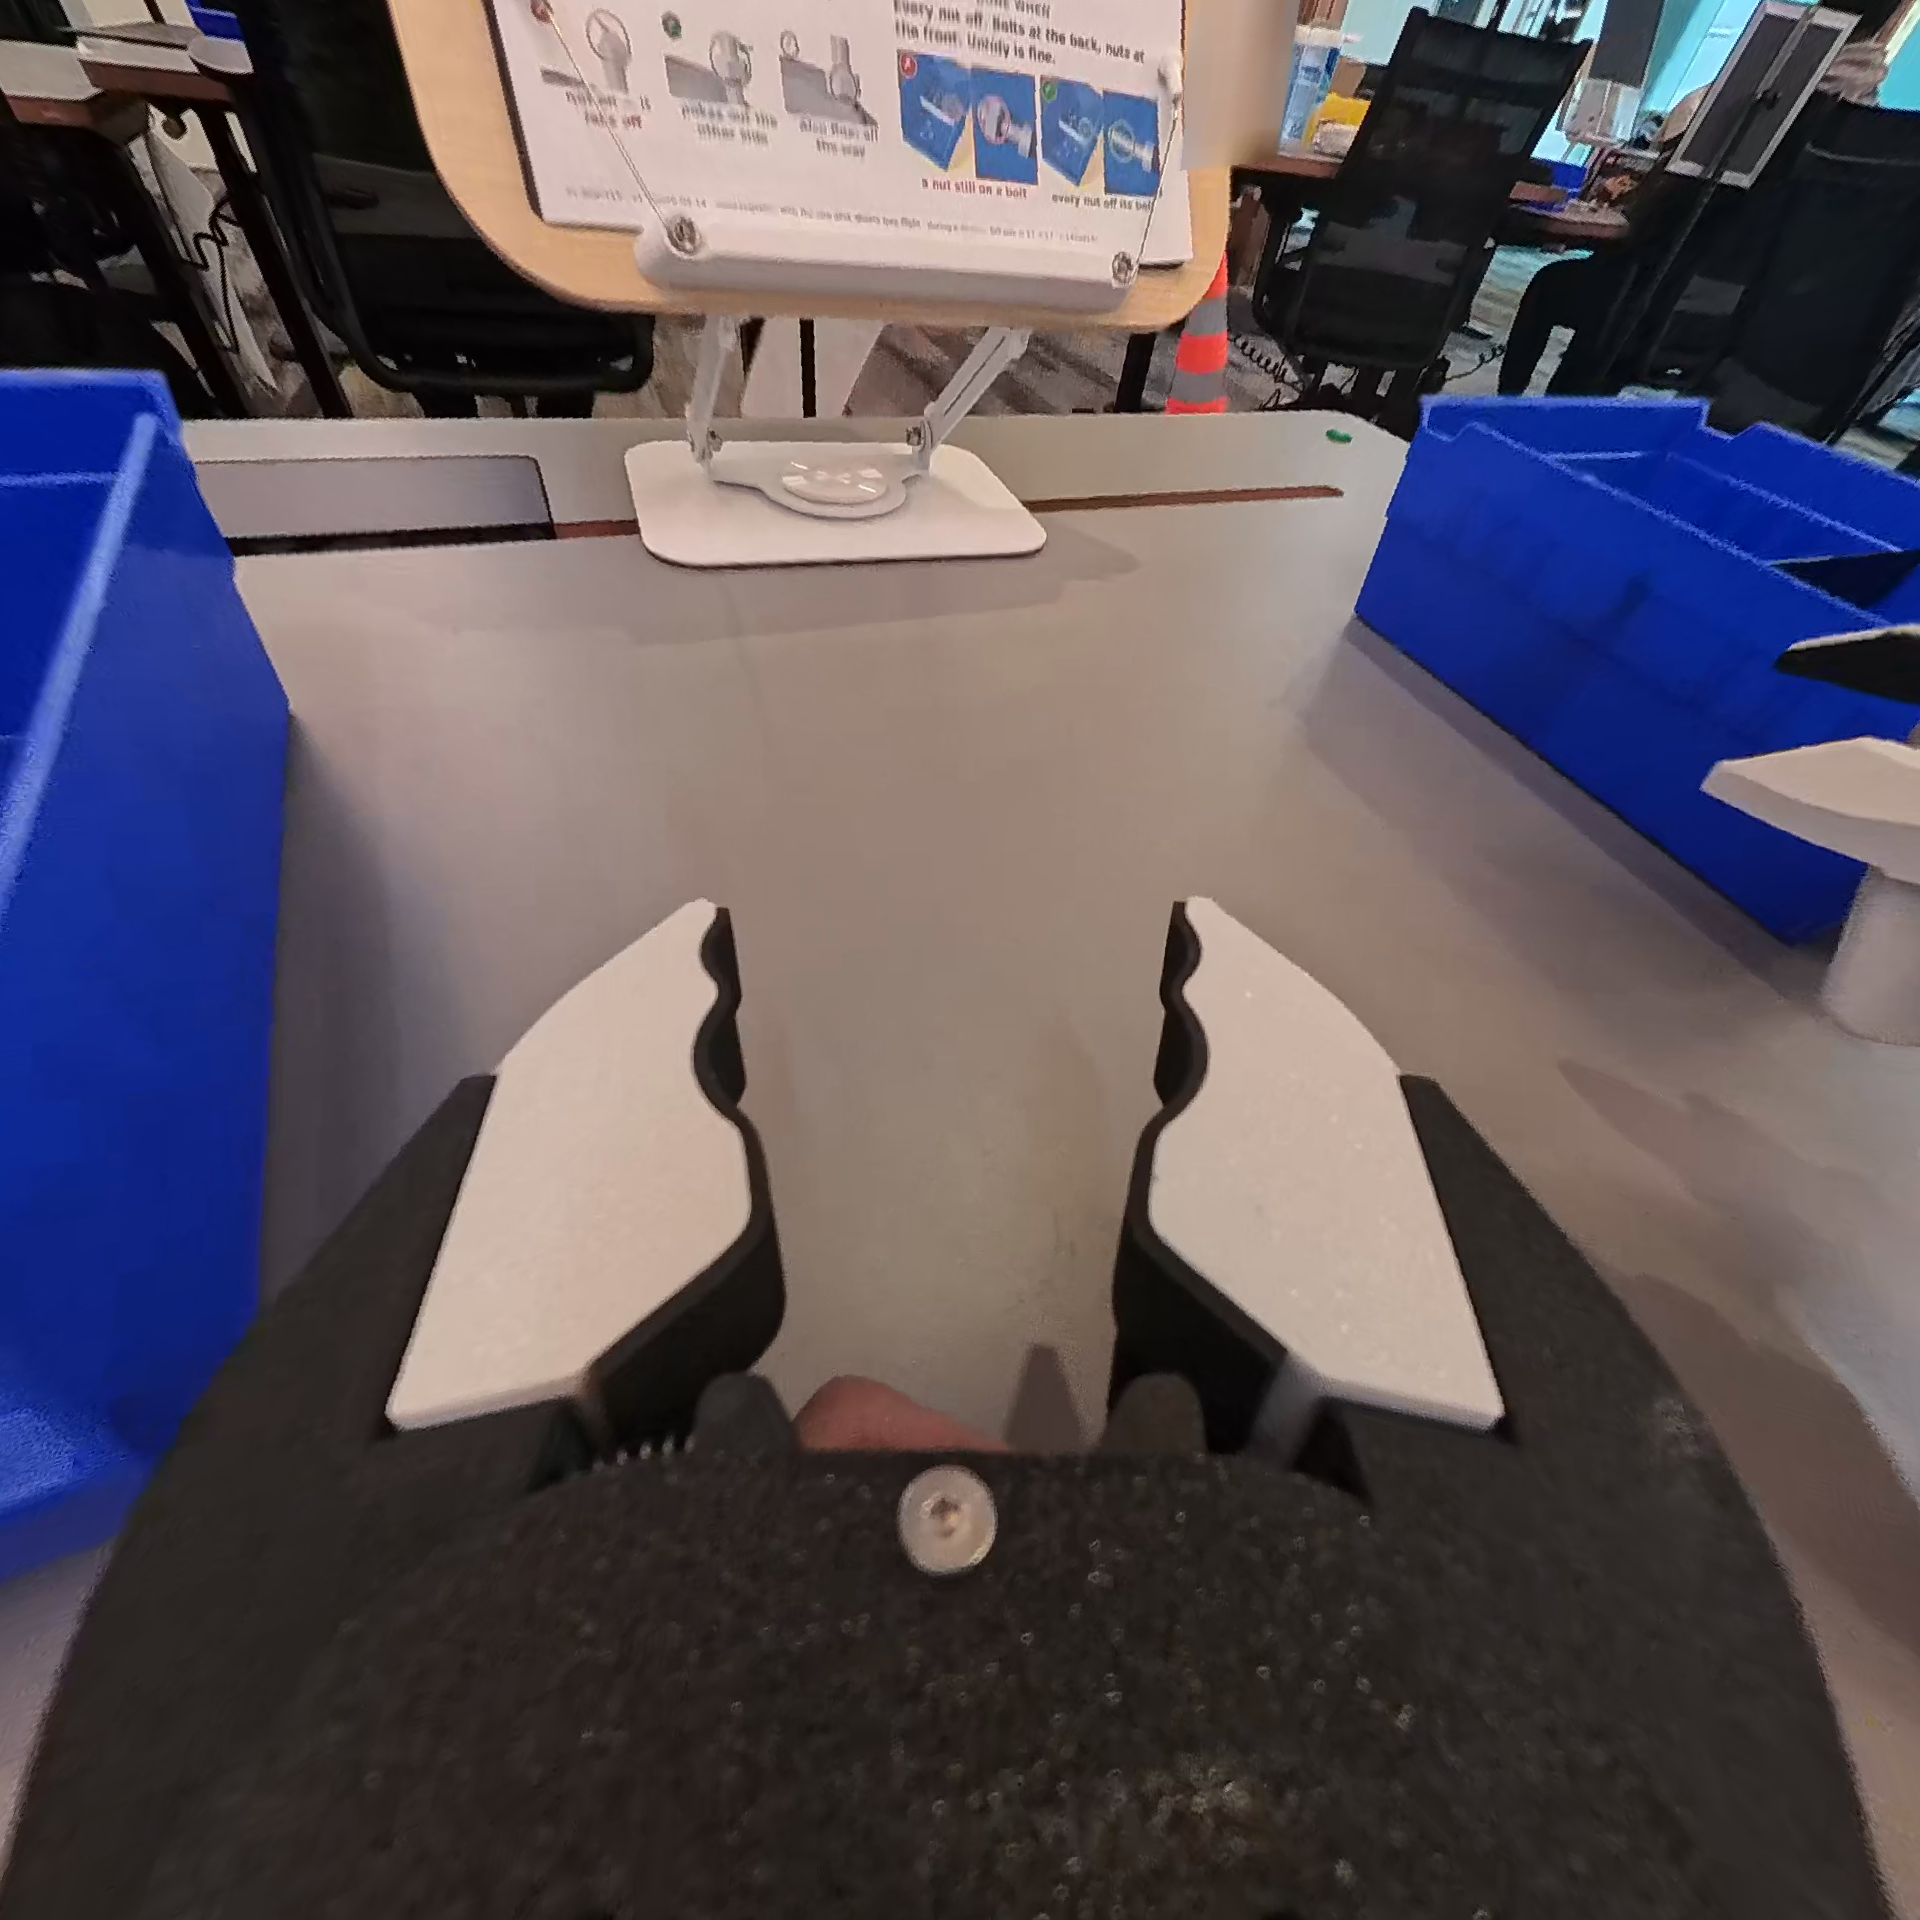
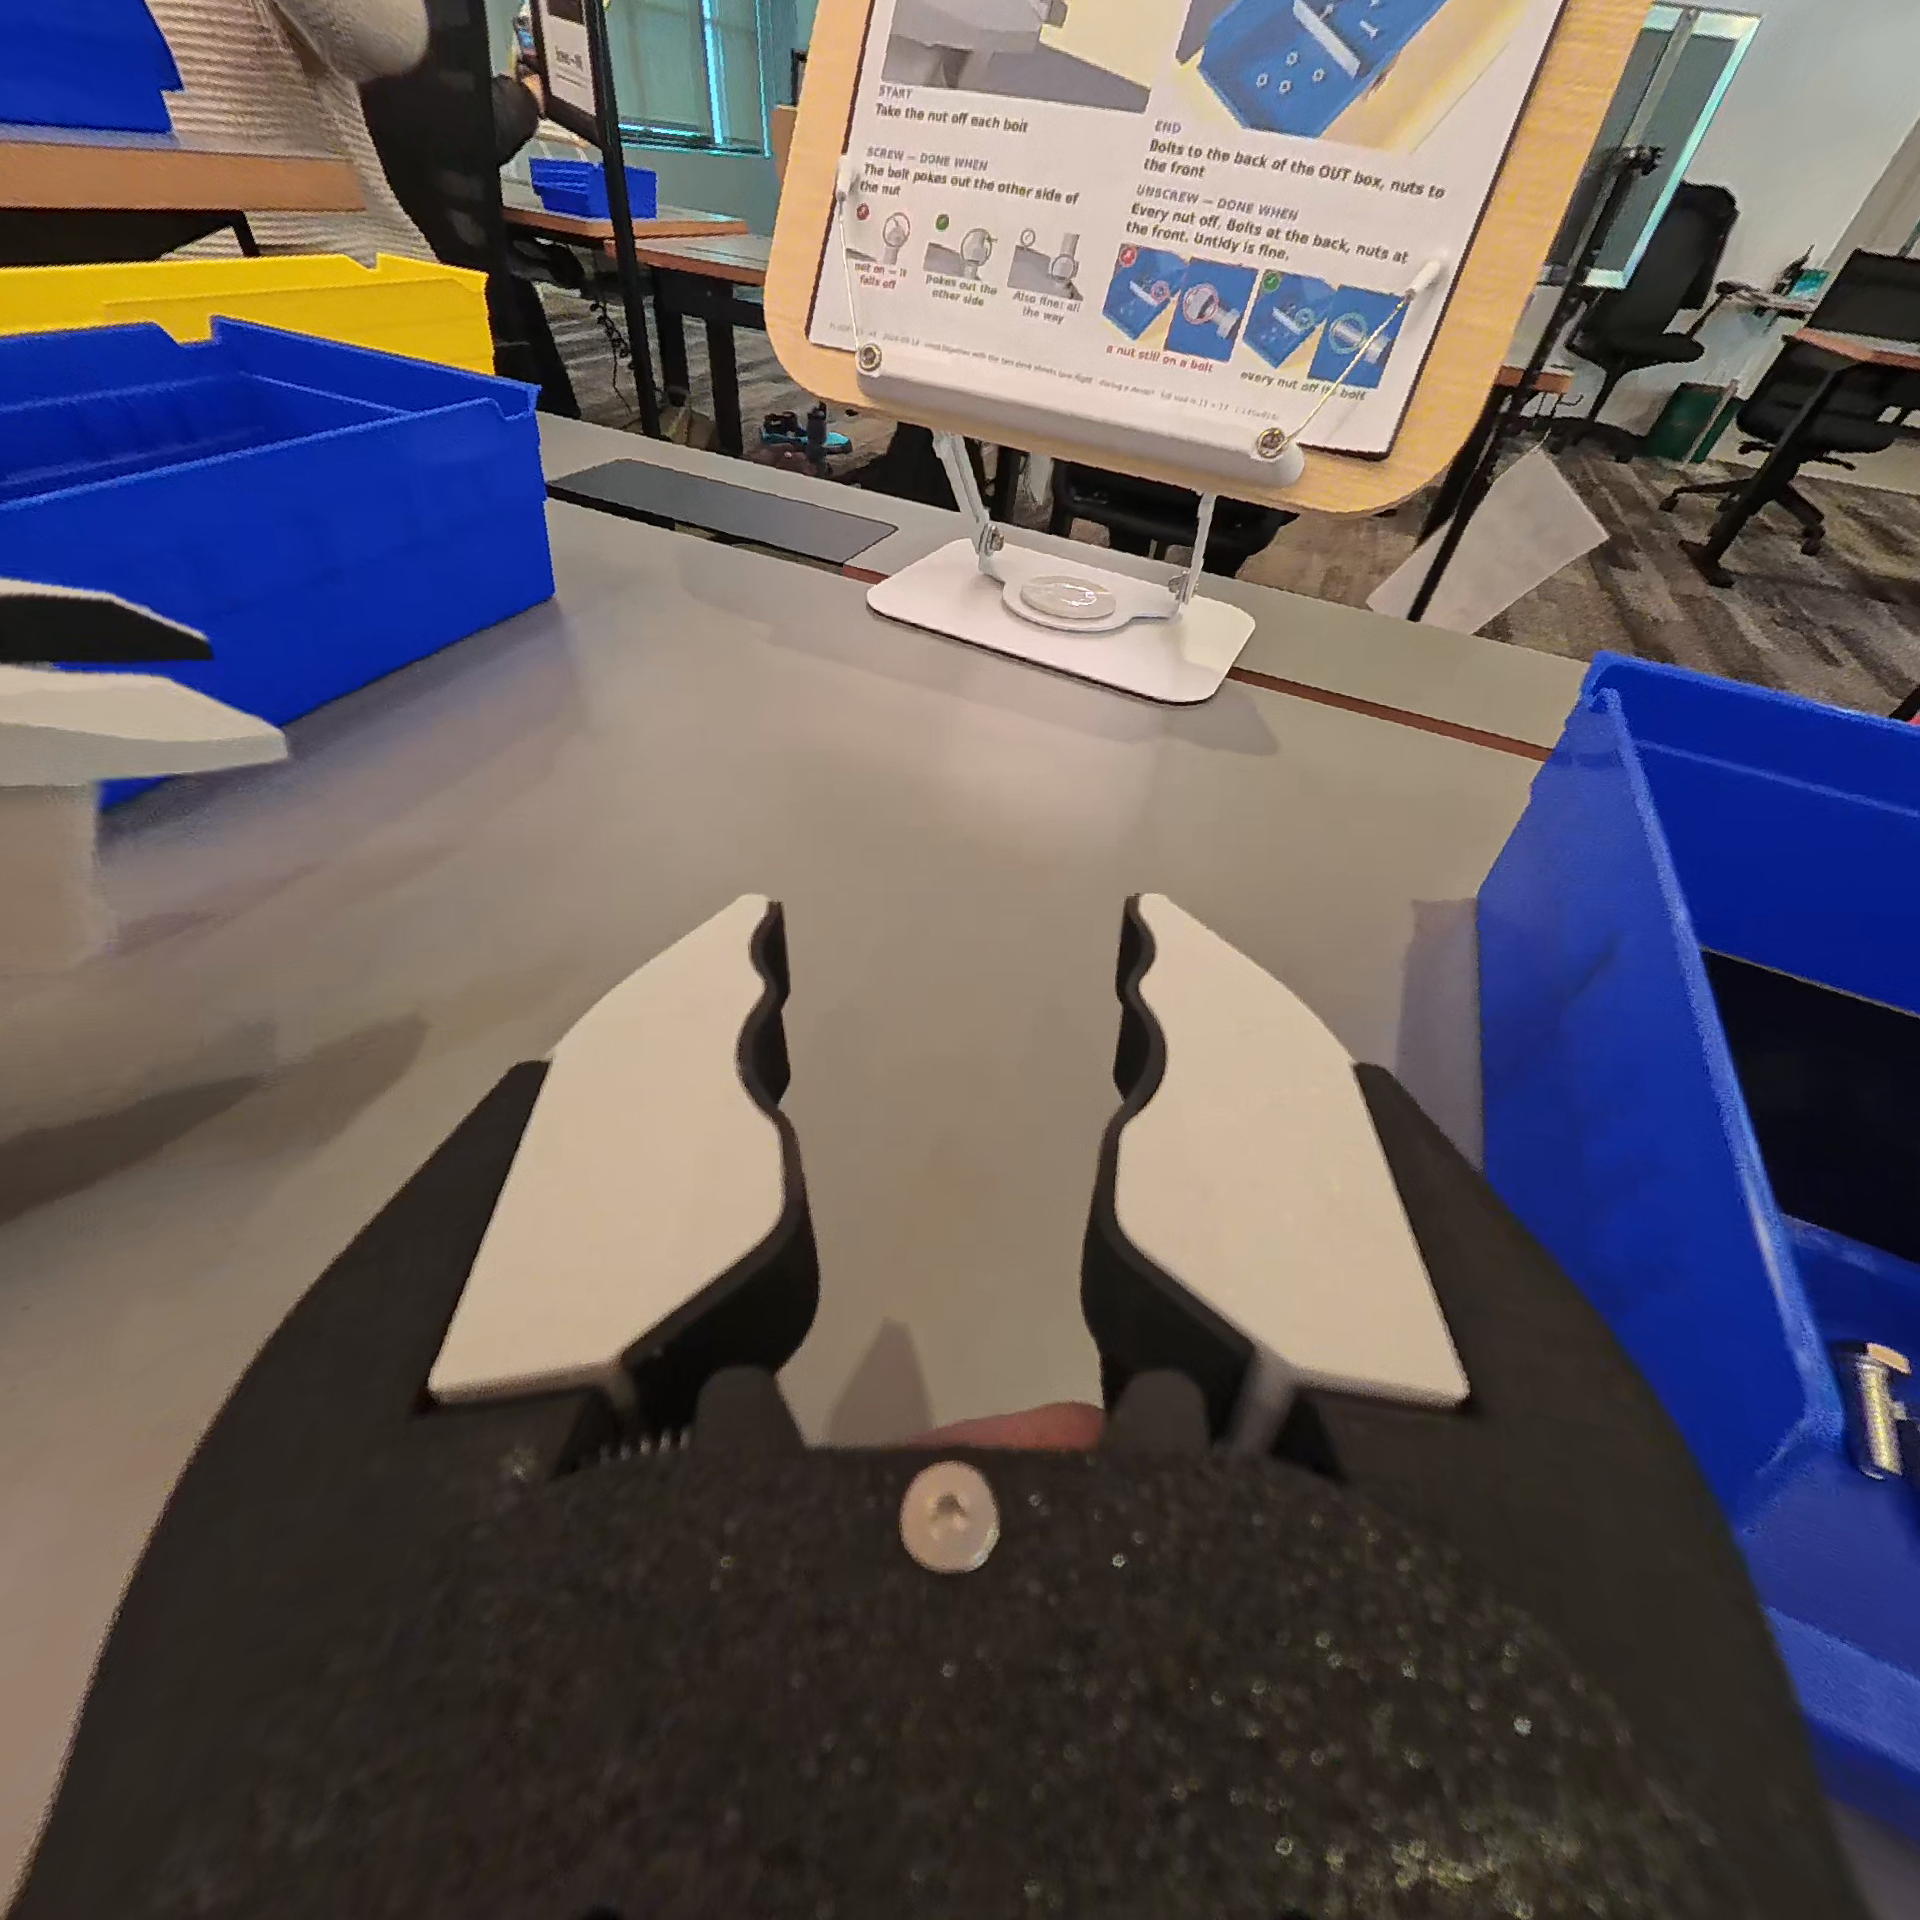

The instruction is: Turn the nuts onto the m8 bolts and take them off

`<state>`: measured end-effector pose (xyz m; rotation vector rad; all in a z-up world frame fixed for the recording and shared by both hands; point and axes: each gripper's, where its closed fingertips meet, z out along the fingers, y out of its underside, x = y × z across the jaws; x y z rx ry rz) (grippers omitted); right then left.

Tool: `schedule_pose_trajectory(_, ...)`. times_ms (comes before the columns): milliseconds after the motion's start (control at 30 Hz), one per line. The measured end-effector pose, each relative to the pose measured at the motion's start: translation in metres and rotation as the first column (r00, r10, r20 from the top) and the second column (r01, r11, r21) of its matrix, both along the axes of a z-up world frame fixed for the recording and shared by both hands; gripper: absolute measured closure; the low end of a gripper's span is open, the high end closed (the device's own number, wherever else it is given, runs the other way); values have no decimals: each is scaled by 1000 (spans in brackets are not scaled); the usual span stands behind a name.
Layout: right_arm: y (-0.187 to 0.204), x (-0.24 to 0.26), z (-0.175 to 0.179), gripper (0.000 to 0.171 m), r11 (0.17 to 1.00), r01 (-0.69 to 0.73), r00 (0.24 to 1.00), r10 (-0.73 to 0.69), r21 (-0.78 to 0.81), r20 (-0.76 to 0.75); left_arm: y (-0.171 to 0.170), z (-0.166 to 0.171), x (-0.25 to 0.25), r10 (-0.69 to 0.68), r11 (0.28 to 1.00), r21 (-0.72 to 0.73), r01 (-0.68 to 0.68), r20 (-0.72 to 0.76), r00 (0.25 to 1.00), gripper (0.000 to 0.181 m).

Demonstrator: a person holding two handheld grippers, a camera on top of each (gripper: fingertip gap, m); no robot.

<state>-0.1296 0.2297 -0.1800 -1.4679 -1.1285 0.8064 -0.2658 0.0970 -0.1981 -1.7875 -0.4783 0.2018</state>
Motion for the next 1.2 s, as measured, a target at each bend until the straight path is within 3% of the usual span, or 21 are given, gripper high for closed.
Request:
schedule_pose_trajectory(367, 12, 9, 2, 113, 998, 5, 999, -8, -62, -43, -65, 49, -22, 166, 986, 30, -164, -123, 978, 104)
schedule_pose_trajectory(667, 7, 8, 2, 115, 999, -9, 999, 6, -54, -41, -125, 40, -77, 380, 923, 3, -385, -168, 909, 105)
schedule_pose_trajectory(933, 4, 4, -1, 115, 999, -18, 1000, 17, -44, -26, -131, 14, -104, 423, 898, -55, -436, -161, 892, 104)
schedule_pose_trajectory(1200, 6, 1, -5, 117, 999, -17, 1000, 17, -42, -9, -123, 16, -99, 380, 924, -4, -382, -75, 922, 102)
